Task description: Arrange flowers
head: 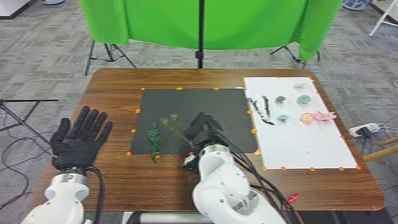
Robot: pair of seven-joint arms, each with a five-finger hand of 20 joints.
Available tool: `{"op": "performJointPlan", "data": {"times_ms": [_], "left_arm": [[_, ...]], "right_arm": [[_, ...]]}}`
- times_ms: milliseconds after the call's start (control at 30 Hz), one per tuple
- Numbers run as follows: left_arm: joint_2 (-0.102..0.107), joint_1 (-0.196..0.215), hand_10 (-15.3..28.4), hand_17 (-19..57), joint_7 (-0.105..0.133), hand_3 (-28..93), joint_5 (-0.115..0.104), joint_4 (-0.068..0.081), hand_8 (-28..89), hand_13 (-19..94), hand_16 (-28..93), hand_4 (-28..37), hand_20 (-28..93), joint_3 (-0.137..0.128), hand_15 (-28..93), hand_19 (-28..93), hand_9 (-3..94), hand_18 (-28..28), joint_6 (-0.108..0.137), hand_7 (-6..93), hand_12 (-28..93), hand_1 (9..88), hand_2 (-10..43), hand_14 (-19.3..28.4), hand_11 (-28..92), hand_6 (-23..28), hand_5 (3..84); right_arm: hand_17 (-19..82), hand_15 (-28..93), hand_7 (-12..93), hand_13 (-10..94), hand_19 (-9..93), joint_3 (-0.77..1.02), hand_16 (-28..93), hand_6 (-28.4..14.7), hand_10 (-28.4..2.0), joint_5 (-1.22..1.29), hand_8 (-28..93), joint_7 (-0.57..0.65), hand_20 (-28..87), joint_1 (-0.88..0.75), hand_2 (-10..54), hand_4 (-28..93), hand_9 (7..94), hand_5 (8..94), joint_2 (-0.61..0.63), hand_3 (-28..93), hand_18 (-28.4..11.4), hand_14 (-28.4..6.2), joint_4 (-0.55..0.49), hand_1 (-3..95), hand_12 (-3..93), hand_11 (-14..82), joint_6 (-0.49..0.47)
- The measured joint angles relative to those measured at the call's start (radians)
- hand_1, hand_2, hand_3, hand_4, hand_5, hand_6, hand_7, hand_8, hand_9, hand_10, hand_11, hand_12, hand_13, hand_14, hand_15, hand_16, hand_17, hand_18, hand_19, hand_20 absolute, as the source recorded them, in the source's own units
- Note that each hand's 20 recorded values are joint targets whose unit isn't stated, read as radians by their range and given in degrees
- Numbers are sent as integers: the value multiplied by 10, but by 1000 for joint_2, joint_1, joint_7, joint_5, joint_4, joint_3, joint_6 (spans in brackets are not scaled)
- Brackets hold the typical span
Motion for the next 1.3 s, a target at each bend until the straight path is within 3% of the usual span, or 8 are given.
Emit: {"op": "performJointPlan", "data": {"times_ms": [333,433,533,633,733,833,1300], "left_arm": [[0,-1,151,-57,-2,779,0,0,-88,329,-69,-283,117,0,284,348,434,129,-1,78,82,267,141,151,179,95,487],[-2,1,151,-56,-1,779,0,0,-88,329,-69,-283,117,-2,283,347,434,129,-3,78,82,267,141,151,180,95,488],[-7,12,150,-56,7,779,0,-6,-88,329,-69,-283,117,-15,282,347,434,129,-4,78,82,268,141,151,180,95,487],[-14,38,151,-56,20,779,-1,-19,-88,329,-69,-283,117,-39,282,347,434,129,-5,78,82,267,141,151,178,95,487],[-20,63,150,-57,34,778,1,-27,-88,329,-69,-283,117,-52,282,346,433,129,-12,77,82,267,142,151,178,95,486],[-26,75,150,-56,41,779,2,-28,-88,329,-69,-283,117,-54,282,346,434,129,-18,77,82,266,142,151,178,95,486],[-39,90,151,-57,49,777,8,-37,-88,328,-69,-283,117,-66,284,347,434,129,-18,77,82,265,145,151,178,95,487]], "right_arm": [[369,782,238,728,924,1,301,-62,-174,11,72,-4,284,-4,-95,-281,776,765,4,760,-284,-142,-10,477,347,413,-11],[368,780,237,725,923,4,303,-60,-183,11,62,-14,282,-10,-95,-282,765,757,12,779,-284,-140,-19,442,301,430,-14],[362,753,274,710,918,14,295,-61,-193,13,52,-24,271,-18,-95,-276,765,752,36,783,-284,-142,-48,396,225,315,-32],[347,747,299,678,914,30,286,-58,-206,41,-80,-24,263,-30,-89,-235,740,762,79,788,-284,-153,-104,350,212,270,-73],[322,740,302,640,903,47,271,-63,-227,92,-108,-27,258,-44,-21,-223,694,766,129,790,-284,-170,-162,293,193,226,-93],[308,730,293,622,892,71,251,-60,-237,132,-109,-42,258,-63,2,-215,682,797,171,773,-284,-180,-205,263,180,188,-107],[288,729,195,602,866,141,238,-55,-240,204,-103,-106,287,-137,14,-180,666,856,257,754,-284,-195,-296,214,172,149,-253]]}}
